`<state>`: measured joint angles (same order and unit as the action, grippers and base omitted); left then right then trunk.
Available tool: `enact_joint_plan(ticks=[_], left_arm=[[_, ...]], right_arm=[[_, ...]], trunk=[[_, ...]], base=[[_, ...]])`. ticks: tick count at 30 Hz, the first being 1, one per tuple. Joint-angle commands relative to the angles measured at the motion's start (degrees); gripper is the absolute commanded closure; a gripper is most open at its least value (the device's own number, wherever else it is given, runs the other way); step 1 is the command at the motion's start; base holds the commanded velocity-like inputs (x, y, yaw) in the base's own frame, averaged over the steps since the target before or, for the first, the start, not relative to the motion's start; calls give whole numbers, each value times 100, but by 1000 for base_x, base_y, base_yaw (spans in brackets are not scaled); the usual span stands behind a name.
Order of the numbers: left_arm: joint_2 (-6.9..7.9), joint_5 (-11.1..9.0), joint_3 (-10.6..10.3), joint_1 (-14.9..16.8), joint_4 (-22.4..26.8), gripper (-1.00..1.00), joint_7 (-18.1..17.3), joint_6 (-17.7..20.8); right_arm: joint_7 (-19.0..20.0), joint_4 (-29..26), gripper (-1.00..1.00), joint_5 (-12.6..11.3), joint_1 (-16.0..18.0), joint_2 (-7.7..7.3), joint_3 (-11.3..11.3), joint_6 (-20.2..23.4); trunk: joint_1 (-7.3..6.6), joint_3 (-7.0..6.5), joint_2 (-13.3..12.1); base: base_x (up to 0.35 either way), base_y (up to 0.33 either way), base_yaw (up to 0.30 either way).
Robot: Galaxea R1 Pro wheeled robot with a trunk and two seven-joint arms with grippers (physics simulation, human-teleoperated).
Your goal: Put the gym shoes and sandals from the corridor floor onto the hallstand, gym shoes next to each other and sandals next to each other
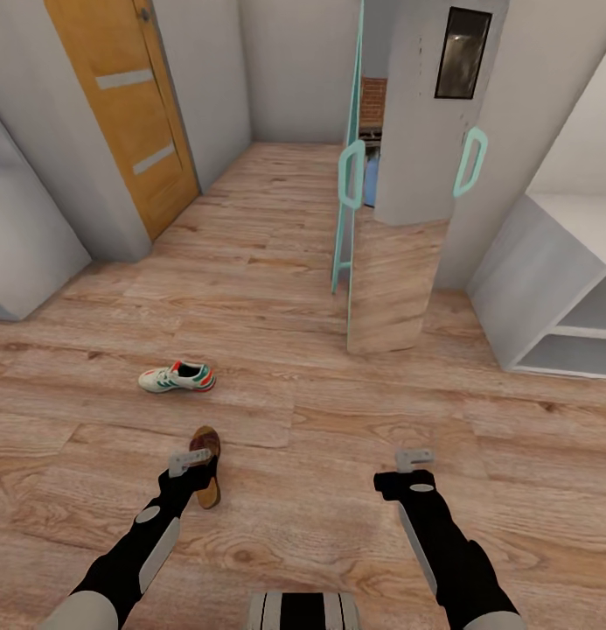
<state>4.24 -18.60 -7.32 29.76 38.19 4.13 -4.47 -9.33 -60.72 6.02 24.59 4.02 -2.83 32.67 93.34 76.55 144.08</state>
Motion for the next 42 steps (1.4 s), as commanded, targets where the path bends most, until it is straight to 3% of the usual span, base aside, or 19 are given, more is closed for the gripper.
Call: enact_joint_plan(ticks=[1,12,31,42], left_arm=[[9,-57,-48,3,-2,-100,45,-27],[3,-55,-52,3,-2,-100,52,-69],[-31,-56,-59,3,4,-100,52,-80],[-43,-53,-59,3,4,-100,52,-80]], right_arm=[[3,-14,-100,58,2,-1,-7,42],[21,-46,-100,57,2,15,-63,7],[10,-37,-100,60,2,11,-95,2],[10,-42,-100,59,2,6,-87,2]], trunk=[[-1,5,2],[-1,8,2],[-1,19,2],[-1,19,2]], base=[[0,0,0],[31,-26,14],[76,-83,260],[0,-1,43]])
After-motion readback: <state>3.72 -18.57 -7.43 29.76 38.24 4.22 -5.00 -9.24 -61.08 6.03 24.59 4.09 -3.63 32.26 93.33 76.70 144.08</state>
